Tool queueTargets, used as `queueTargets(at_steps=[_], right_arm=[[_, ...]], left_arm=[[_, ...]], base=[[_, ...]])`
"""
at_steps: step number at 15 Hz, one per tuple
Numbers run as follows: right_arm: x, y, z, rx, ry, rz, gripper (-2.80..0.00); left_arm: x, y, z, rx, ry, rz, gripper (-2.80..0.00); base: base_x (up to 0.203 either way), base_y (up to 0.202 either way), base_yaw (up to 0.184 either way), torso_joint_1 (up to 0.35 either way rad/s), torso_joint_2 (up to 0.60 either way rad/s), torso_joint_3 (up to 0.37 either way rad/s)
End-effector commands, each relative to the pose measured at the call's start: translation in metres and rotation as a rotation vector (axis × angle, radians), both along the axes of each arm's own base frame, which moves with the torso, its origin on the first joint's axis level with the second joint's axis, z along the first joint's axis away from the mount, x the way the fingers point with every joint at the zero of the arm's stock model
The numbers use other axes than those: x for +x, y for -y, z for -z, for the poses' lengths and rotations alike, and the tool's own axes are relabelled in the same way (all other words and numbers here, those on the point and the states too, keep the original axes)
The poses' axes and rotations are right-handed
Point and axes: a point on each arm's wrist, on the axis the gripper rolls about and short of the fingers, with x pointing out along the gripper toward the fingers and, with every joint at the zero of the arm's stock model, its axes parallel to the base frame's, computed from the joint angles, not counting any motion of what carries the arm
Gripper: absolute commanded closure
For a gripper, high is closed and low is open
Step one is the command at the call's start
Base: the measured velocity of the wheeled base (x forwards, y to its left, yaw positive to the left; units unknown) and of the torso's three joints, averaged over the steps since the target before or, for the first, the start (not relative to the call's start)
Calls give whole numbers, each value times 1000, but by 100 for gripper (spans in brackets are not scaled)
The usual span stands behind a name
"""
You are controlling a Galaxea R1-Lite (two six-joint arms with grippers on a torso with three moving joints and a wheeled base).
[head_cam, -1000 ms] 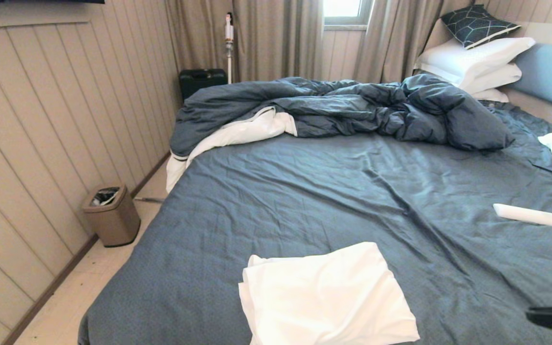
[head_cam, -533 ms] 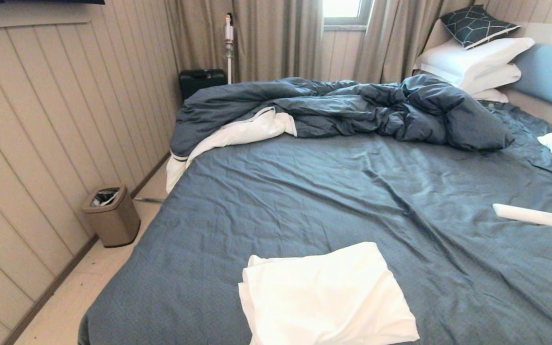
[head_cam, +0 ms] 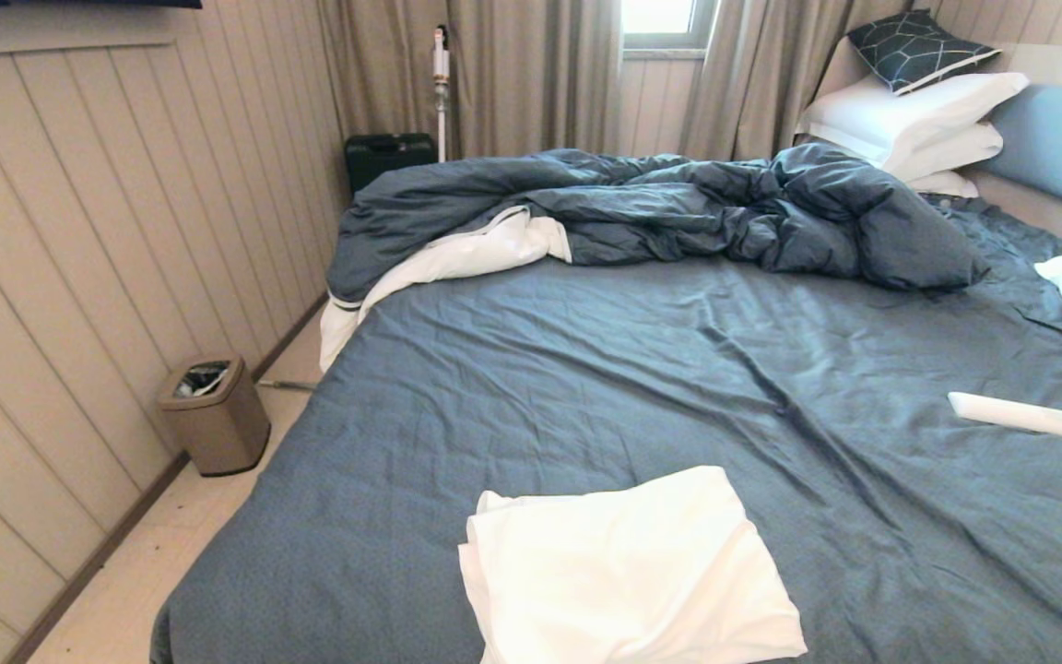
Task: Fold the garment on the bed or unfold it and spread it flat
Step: Unford the white T-shirt
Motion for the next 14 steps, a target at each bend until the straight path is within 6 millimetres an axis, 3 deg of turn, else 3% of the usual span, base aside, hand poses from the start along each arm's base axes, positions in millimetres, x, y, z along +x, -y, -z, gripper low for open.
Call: queueTargets(at_steps=[1,4,7,10,14], right_arm=[[6,0,5,10,96,11,0],[6,0,6,10,90,13,0],[6,0,6,-9,91,-1,0],[8,-1,6,-10,67,-75,0],[6,0,6,15,86,-14,0]], left_arm=[[15,-2,18,64,116,-127,0],[8,-3,27,131,256,-241,0],[-6,-3,31,167,371,-247,0],[-11,-1,40,149,273,-166,0],[-11,-1,40,129,276,-168,0]], base=[[0,0,0,0,0,0],[0,0,0,0,0,0],[0,0,0,0,0,0],[0,0,0,0,0,0],[0,0,0,0,0,0]])
